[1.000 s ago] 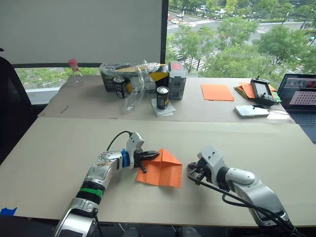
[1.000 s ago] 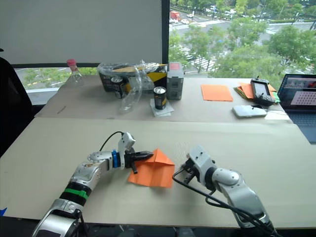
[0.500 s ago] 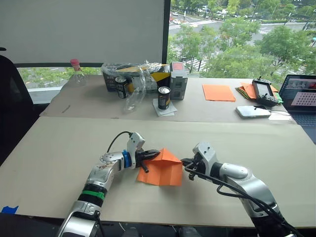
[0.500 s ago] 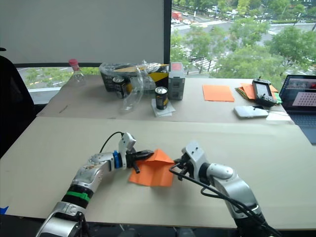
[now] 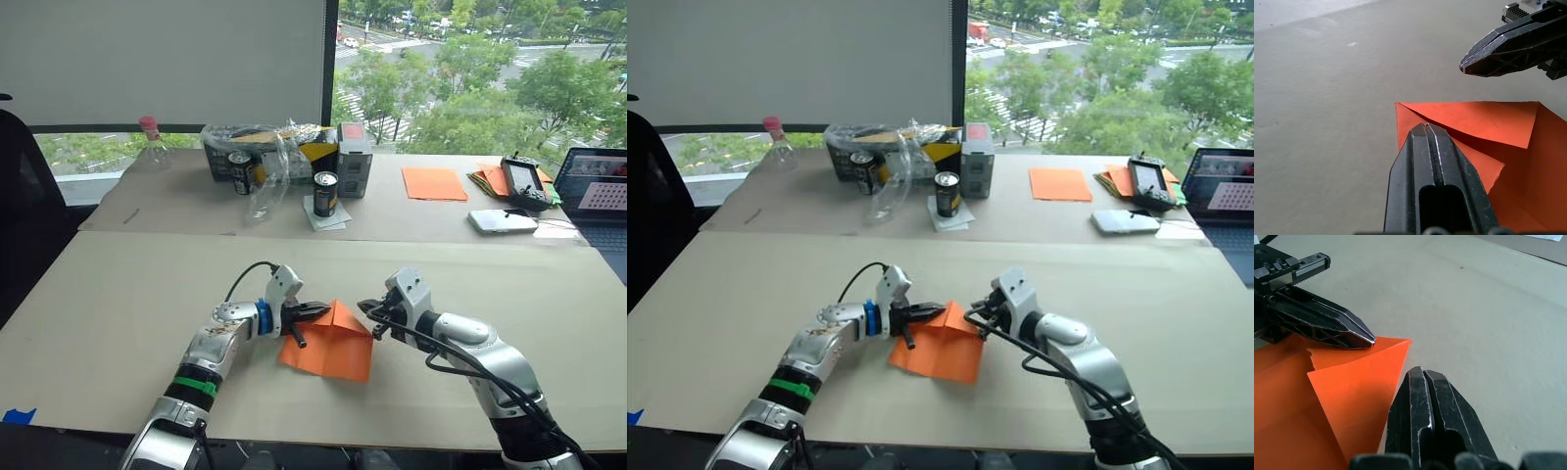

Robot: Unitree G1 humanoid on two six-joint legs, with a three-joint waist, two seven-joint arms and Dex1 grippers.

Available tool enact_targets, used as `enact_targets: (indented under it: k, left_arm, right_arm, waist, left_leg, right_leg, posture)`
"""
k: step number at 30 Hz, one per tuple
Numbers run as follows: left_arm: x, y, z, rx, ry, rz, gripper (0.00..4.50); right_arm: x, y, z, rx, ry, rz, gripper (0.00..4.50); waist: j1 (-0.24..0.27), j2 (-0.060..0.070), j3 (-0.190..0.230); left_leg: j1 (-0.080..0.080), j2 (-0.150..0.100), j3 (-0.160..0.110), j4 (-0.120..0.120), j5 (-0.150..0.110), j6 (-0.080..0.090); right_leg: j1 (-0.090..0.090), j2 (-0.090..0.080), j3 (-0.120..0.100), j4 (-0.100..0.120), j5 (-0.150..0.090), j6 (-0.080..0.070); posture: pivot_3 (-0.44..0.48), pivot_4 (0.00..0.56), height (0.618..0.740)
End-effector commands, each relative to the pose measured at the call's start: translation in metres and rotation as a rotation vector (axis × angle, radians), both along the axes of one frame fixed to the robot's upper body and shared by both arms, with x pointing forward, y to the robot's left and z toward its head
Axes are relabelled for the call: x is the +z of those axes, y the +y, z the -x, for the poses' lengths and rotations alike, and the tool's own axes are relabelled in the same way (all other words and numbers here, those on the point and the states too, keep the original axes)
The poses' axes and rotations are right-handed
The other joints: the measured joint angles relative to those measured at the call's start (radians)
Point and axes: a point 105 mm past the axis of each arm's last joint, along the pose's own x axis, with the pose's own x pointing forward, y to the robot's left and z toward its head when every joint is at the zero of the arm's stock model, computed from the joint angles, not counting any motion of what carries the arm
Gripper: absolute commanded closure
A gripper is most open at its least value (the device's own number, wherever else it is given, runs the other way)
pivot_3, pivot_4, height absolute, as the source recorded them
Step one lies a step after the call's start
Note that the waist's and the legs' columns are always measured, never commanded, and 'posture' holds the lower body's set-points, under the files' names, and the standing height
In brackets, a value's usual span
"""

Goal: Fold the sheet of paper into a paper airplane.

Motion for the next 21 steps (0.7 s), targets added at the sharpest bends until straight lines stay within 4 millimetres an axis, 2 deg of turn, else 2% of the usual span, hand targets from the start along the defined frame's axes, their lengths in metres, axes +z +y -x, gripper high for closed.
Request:
enact_targets:
  k: [1,5,10,16,18,21]
  left_arm:
    - [-0.006,0.005,0.001,-0.007,0.01,-0.037,4.49]
    - [0.011,0.008,-0.005,-0.003,-0.006,-0.009,4.49]
    - [0.05,0.009,-0.013,-0.027,-0.034,0.055,4.49]
    - [0.081,0.006,-0.02,-0.055,-0.083,0.068,4.49]
    - [0.083,0.001,-0.021,-0.08,-0.098,0.053,4.49]
    - [0.068,-0.007,-0.018,-0.134,-0.12,-0.039,4.49]
  right_arm:
    - [-0.002,-0.012,0.016,0.079,0.034,0.149,4.5]
    - [0.006,-0.01,0.028,0.153,0.085,0.138,4.5]
    - [-0.002,-0.013,0.038,0.166,0.139,0.148,4.5]
    - [-0.012,-0.014,0.047,0.16,0.181,0.139,4.5]
    - [-0.012,-0.011,0.047,0.158,0.179,0.125,4.5]
    - [-0.012,-0.005,0.045,0.158,0.174,0.097,4.5]
  waist:
    - [-0.001,0.0,0.0]
    - [-0.018,0.0,0.0]
    - [-0.026,-0.001,0.0]
    - [-0.025,-0.001,0.0]
    - [-0.025,-0.001,0.0]
    - [-0.028,-0.001,0.0]
  left_leg:
    - [0.0,0.0,0.0,0.0,0.0,0.0]
    - [0.001,0.001,0.0,0.0,0.0,0.0]
    - [-0.001,0.001,-0.001,0.0,0.0,0.0]
    - [-0.002,0.001,0.0,0.0,0.0,0.0]
    - [-0.002,0.001,0.0,0.0,0.0,0.0]
    - [-0.001,0.001,0.0,0.0,0.0,0.0]
  right_leg:
    - [0.0,0.0,0.0,0.0,0.0,0.0]
    - [0.0,0.001,0.0,0.001,0.0,0.0]
    - [-0.001,0.001,0.0,0.001,0.0,0.0]
    - [-0.001,0.001,0.0,0.0,0.0,0.0]
    - [-0.001,0.001,0.0,0.0,0.0,0.0]
    - [-0.001,0.001,0.0,0.0,0.0,0.0]
  posture:
    - [0.0,0.15,0.72]
    - [0.0,0.15,0.72]
    - [0.0,0.15,0.72]
    - [0.0,0.15,0.72]
    - [0.0,0.15,0.72]
    - [0.0,0.15,0.72]
